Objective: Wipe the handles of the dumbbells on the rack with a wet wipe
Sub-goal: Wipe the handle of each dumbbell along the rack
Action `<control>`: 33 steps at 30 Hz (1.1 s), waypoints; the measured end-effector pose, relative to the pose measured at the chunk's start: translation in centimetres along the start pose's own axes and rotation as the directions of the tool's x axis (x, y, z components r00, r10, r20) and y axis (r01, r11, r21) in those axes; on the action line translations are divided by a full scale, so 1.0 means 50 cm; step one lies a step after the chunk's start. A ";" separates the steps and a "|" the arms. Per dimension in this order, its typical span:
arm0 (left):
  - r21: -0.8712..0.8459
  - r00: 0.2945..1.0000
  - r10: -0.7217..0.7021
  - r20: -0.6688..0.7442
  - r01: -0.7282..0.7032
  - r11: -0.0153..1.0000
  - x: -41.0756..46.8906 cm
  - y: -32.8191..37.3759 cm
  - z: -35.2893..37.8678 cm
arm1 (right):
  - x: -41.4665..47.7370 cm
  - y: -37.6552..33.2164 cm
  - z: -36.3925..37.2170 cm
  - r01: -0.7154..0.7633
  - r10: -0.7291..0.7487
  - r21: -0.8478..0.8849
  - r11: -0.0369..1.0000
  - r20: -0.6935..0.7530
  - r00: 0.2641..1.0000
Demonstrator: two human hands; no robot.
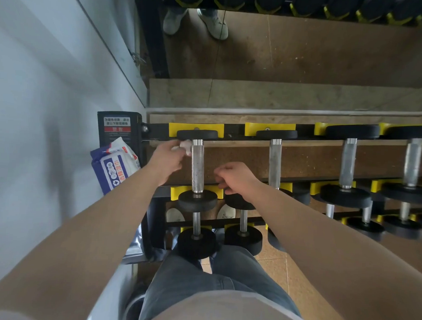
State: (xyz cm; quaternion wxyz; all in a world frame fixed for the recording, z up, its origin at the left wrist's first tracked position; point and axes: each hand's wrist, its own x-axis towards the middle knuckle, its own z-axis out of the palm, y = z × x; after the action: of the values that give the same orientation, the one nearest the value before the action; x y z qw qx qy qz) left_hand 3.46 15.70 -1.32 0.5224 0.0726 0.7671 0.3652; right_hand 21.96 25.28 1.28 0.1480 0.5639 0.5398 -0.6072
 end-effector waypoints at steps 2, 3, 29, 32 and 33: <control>0.149 0.992 0.124 -0.034 -0.118 0.982 -0.010 0.009 -0.001 | -0.002 -0.004 -0.001 0.009 -0.009 0.014 1.000 -0.001 1.000; 0.317 0.977 0.210 -0.044 -0.186 0.930 -0.021 0.009 0.001 | -0.003 -0.005 0.000 0.011 -0.011 0.020 1.000 -0.003 1.000; 0.568 0.992 0.034 0.120 -0.097 0.818 -0.117 -0.073 0.008 | -0.038 0.005 0.072 0.541 -0.516 -0.658 0.525 0.260 0.816; 0.608 0.991 0.051 0.120 -0.114 0.786 -0.113 -0.066 0.009 | -0.035 -0.009 0.064 0.533 -0.491 -0.692 0.487 0.288 0.822; 0.573 0.992 0.084 0.098 -0.125 0.810 -0.112 -0.063 0.010 | -0.031 -0.013 0.062 0.526 -0.495 -0.695 0.490 0.275 0.824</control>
State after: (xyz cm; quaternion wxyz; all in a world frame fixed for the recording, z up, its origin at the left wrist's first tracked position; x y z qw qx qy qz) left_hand 7.20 10.92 0.78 0.4805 0.2819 0.8184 0.1405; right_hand 20.31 22.29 2.25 0.1892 0.2548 0.8784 -0.3573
